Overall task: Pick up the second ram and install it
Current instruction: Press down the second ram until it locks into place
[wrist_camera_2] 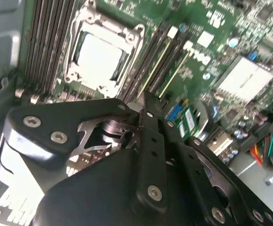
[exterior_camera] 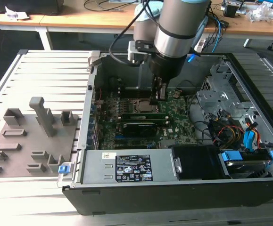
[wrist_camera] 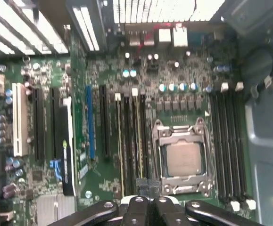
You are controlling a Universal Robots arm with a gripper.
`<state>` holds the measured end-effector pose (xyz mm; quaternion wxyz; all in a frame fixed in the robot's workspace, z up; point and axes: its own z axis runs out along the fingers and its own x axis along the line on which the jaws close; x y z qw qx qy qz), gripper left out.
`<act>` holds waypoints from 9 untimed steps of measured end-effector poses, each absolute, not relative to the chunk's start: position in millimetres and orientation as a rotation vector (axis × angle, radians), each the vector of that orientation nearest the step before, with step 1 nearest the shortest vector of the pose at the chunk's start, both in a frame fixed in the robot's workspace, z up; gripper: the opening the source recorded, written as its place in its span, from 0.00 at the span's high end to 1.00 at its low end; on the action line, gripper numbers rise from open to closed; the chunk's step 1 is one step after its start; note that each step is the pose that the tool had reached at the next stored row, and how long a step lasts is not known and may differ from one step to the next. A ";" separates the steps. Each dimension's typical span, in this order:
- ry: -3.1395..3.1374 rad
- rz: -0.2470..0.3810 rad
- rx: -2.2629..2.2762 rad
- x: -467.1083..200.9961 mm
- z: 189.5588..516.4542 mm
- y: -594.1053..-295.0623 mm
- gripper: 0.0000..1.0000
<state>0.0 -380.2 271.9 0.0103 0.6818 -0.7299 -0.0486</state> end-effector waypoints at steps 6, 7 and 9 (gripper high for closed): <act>-2.270 -0.153 2.135 18.6 249.8 -379.8 0.89; -2.262 -0.153 2.143 22.4 245.0 -379.0 0.89; -2.258 -0.153 2.147 27.8 235.7 -378.5 0.89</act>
